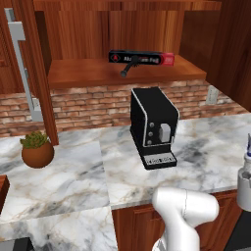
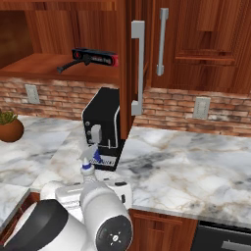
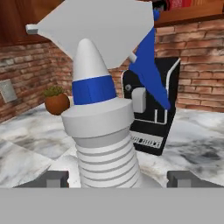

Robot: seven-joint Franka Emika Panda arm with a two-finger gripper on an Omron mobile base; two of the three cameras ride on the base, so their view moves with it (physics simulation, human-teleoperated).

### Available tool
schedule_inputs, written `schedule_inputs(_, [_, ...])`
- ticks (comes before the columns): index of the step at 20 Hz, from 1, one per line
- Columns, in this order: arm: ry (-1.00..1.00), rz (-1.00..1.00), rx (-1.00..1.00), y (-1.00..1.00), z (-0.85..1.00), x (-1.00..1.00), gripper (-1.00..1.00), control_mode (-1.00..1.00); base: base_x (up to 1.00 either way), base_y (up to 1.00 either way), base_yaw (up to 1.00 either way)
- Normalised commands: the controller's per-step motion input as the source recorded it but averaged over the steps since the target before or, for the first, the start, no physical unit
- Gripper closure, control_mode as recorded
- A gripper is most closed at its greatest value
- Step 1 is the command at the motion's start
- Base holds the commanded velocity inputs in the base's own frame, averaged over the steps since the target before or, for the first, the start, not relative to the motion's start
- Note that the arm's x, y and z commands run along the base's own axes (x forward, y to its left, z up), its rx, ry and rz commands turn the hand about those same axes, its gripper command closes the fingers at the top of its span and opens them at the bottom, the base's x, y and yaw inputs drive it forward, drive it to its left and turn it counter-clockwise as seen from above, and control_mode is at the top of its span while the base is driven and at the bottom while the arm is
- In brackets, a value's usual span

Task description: Pick the spray and dish brush from the cabinet and place them on the counter.

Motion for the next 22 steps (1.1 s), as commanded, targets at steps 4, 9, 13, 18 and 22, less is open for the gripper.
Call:
schedule_inputs(4, [-0.20,-0.18,-0.01,-0.27,-0.49,0.00,1.00,-1.00,0.00,0.00,0.00])
schedule_inputs(9, [-0.14,-0.18,0.00,-0.36,-0.47,0.01,1.00,-1.00,0.00,0.00,0.00])
schedule_inputs(13, [-0.06,-0.15,0.00,-0.19,-0.30,0.20,1.00,-1.00,0.00,0.00,0.00])
schedule_inputs(18, [-0.03,-0.12,0.00,-0.08,-0.09,0.38,1.00,-1.00,0.00,0.00,0.00])
schedule_inputs(22, [-0.01,-0.11,-0.01,-0.17,0.00,0.35,1.00,-1.00,0.00,0.00,0.00])
